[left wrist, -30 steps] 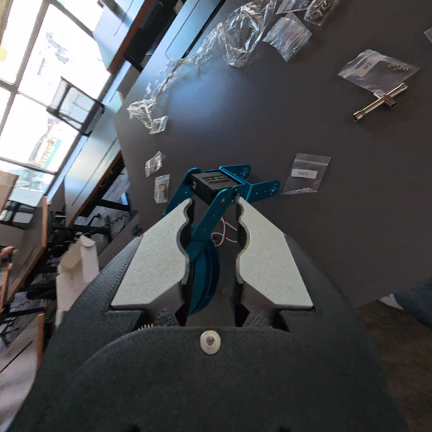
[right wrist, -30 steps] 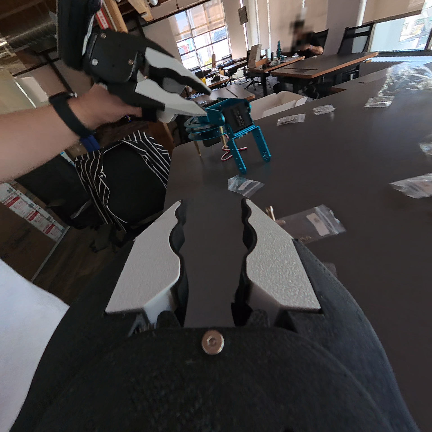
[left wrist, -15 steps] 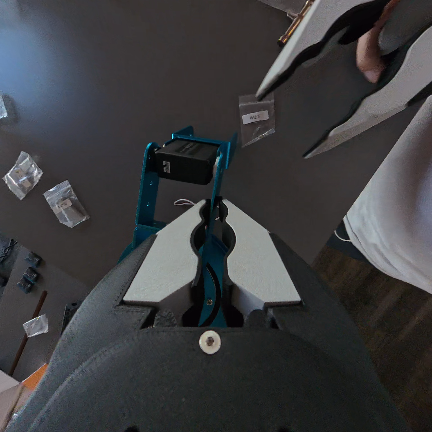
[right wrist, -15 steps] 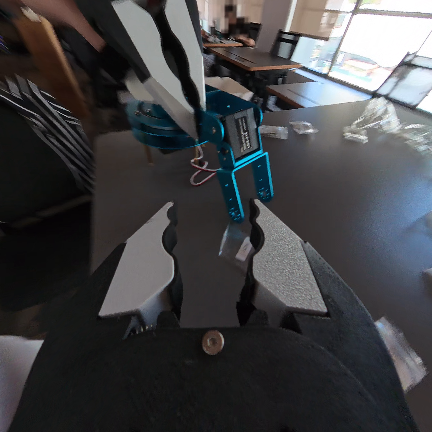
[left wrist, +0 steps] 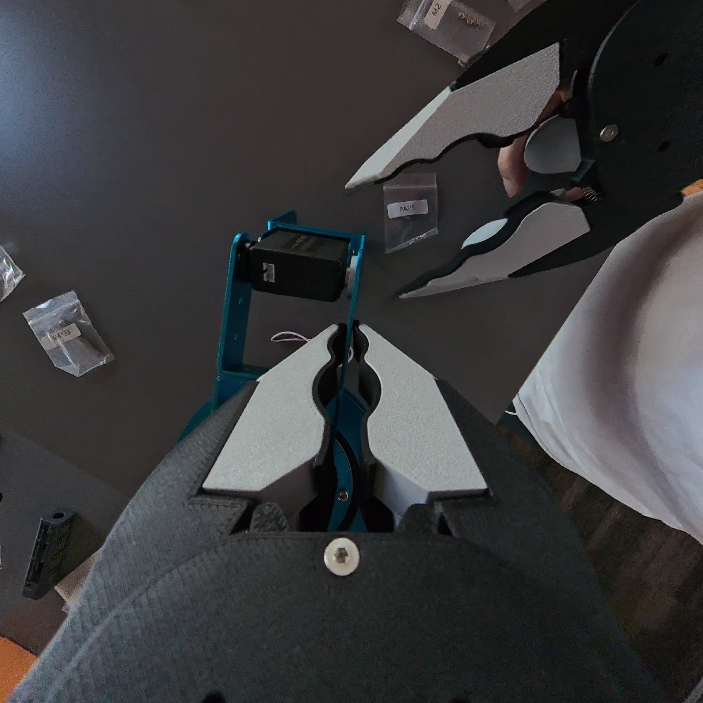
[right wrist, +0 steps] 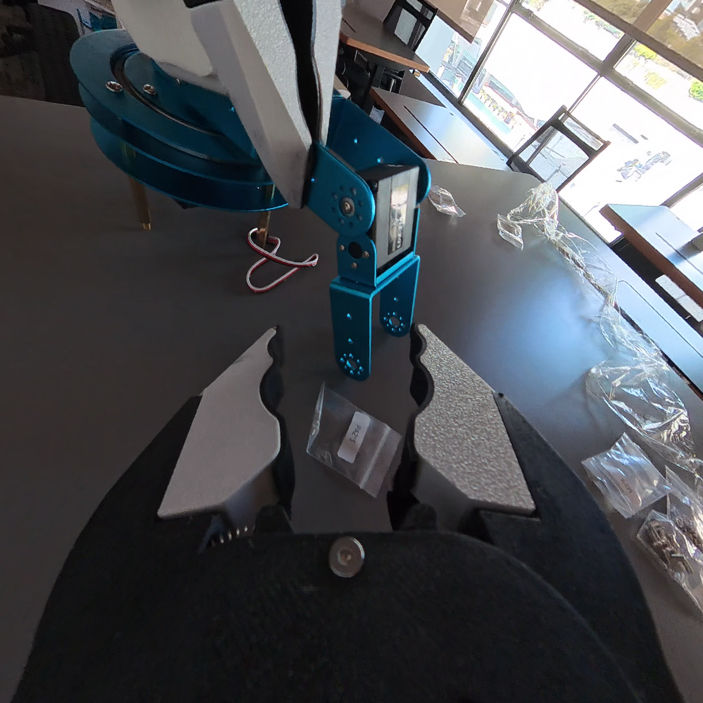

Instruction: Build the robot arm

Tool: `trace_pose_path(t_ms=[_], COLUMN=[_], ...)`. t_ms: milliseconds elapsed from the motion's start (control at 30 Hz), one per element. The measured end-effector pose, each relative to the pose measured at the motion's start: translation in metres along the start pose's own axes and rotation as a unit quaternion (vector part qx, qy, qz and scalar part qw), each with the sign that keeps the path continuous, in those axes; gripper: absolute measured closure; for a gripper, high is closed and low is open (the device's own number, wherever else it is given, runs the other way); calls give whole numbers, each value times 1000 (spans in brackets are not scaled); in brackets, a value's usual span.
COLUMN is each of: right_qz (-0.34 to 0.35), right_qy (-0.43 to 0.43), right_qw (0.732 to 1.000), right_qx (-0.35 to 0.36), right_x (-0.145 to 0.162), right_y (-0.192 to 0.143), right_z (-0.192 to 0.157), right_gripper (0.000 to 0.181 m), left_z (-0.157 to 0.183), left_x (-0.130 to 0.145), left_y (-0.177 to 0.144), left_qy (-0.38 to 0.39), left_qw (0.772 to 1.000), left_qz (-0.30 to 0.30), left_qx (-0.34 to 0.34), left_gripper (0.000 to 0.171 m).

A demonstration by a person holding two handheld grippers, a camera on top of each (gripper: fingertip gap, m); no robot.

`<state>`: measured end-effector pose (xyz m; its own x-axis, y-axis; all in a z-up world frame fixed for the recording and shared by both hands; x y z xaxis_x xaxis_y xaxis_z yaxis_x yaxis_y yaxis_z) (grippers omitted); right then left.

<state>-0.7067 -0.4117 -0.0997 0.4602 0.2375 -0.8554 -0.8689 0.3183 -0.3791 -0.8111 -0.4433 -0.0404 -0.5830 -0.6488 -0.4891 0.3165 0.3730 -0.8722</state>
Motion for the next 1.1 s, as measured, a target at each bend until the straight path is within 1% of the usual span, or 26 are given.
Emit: trace_pose_path(t_ms=[100, 167, 300, 433, 567, 667, 767, 900, 1000, 1100], right_qz=[11, 18, 48, 62, 64, 46, 13, 20, 20, 30], right_qy=[6, 9, 35, 75, 92, 75, 61, 54, 35, 57], right_qw=[1000, 1000, 998, 992, 978, 967, 953, 941, 940, 944], right_qx=[-23, -18, 12, 85, 174, 240, 297, 332, 339, 323], right_x=[4, 11, 33, 72, 118, 155, 193, 225, 239, 246], right_y=[-19, -39, -94, -161, -232, -282, -322, -355, -362, -360], right_z=[5, 15, 53, 113, 177, 220, 257, 286, 298, 308], right_gripper=[116, 115, 116, 117, 118, 120, 121, 121, 125, 123], left_z=[0, 1, 1, 4, 7, 9, 11, 19, 25, 29], left_x=[-2, -4, -7, -10, -11, -12, -16, -20, -23, -25], left_y=[1, 2, 4, 6, 7, 7, 3, -1, -2, 1], left_qy=[-9, -21, -50, -71, -64, -71, -82, -98, -106, -120], left_qw=[1000, 1000, 998, 995, 992, 991, 989, 981, 974, 968], left_qz=[-1, 2, 6, 3, 8, 1, -5, -14, -14, -21], left_qx=[-13, -20, -41, -71, -107, -114, -125, -164, -199, -220], left_gripper=[169, 169, 168, 167, 163, 156, 156, 149, 144, 138])
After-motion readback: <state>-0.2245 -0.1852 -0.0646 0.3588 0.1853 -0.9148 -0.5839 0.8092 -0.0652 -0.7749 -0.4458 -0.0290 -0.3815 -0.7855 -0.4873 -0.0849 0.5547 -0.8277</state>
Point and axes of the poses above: each gripper's, where its closed fingertips meet, y out along the fingers, x out of its underside, z = x × y across the jaws, the point moved 6 cm from there along -y, back along the fingers
